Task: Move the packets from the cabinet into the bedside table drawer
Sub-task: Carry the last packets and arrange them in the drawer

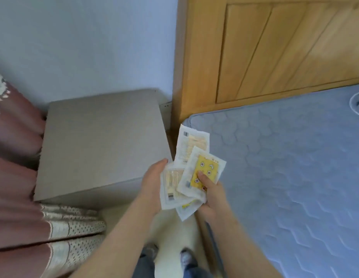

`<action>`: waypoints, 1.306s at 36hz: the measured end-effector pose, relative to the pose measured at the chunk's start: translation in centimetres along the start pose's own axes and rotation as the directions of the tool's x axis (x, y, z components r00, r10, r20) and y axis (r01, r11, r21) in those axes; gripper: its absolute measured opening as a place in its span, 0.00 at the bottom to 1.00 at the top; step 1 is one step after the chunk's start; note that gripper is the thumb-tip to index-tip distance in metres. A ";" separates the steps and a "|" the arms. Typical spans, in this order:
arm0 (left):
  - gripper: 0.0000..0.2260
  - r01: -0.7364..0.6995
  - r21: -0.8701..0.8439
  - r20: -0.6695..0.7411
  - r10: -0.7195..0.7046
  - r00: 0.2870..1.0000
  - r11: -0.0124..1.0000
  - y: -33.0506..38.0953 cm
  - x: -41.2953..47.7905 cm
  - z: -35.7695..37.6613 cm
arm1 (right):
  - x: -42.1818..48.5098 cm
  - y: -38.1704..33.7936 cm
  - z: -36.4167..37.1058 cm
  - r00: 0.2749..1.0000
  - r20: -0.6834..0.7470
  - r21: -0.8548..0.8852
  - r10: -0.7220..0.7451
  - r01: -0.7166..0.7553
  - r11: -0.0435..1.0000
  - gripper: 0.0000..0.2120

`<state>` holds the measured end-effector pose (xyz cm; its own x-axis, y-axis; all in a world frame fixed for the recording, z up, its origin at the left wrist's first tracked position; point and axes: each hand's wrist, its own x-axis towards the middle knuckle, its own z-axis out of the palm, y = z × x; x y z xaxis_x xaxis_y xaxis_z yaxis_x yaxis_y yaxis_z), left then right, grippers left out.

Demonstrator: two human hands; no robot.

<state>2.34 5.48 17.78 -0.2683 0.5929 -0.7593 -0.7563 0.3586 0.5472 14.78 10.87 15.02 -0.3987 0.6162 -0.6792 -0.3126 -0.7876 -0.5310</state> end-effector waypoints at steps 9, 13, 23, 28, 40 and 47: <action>0.16 -0.247 0.008 0.436 0.218 0.873 0.969 6.4 -5.3 3.9 | -5.9 -4.9 6.8 0.892 -0.167 0.236 -0.420 0.450 0.862 0.09; 0.13 -0.349 0.034 0.585 0.265 0.766 0.936 5.9 -9.4 6.8 | -11.1 -6.1 6.7 0.782 -0.242 0.300 -0.574 0.623 0.722 0.07; 0.05 -0.431 0.087 0.835 0.169 0.523 0.898 -2.4 -23.3 16.2 | -29.7 -6.3 -0.2 0.308 -0.495 0.153 -0.812 0.951 0.267 0.12; 0.10 -0.344 0.144 0.921 0.001 0.389 0.928 -10.3 -32.8 17.8 | -41.3 -2.8 -4.9 0.078 -0.593 -0.024 -0.801 0.993 0.115 0.13; 0.05 -0.106 0.410 0.910 -0.398 0.114 0.906 -33.2 -56.6 8.9 | -66.4 15.9 -15.4 -0.383 -0.751 -0.396 -0.538 0.913 -0.098 0.11; 0.05 -0.130 0.598 0.793 -0.607 -0.045 0.791 -44.1 -64.7 4.7 | -75.1 24.5 -20.5 -0.515 -0.784 -0.504 -0.345 0.854 -0.129 0.12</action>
<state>55.80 -45.31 44.40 0.9446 0.3278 -0.0186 -0.2067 0.6379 0.7419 54.77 -54.74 42.61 0.9896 -0.0461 0.1362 0.1348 0.6274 -0.7669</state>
